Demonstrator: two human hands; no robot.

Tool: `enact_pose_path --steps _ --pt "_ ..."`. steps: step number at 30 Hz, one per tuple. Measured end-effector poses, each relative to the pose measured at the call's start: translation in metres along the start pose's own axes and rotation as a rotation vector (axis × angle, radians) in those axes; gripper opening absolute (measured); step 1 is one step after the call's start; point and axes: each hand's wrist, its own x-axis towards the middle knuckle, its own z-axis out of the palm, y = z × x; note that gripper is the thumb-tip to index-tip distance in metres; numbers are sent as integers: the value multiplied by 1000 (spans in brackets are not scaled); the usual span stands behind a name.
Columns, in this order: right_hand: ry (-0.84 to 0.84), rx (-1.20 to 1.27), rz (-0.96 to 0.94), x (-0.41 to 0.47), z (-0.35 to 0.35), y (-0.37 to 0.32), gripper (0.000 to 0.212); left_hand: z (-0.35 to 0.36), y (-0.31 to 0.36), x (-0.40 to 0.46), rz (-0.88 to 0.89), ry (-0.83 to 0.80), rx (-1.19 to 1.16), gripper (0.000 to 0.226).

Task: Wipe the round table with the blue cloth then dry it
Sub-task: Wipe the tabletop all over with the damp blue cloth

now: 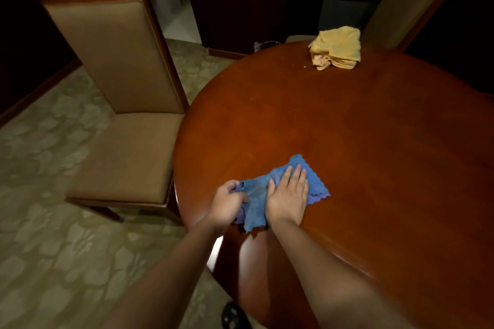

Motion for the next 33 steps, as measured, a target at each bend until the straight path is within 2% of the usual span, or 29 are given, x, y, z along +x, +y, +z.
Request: enact_pose_path --steps 4,8,12,17,21,23,25,30,33 --pt "-6 -28 17 19 11 -46 65 -39 13 35 7 -19 34 23" --pt "-13 -14 119 30 22 -84 67 -68 22 59 36 3 37 37" --pt "25 7 195 45 29 -109 67 -89 32 80 62 19 16 25" --pt "7 -10 225 70 32 -133 68 -100 43 113 106 19 29 23" --pt "17 20 274 98 36 -153 68 -108 55 149 106 28 33 13" --pt "89 73 333 115 39 -165 67 -110 64 171 115 7 33 6" --pt "168 134 406 132 40 -176 69 -109 73 193 123 -9 35 15" --pt "214 205 534 183 41 -201 71 -106 106 238 147 -49 80 9" --pt "242 230 588 220 39 -217 75 -103 129 265 182 -58 50 21"
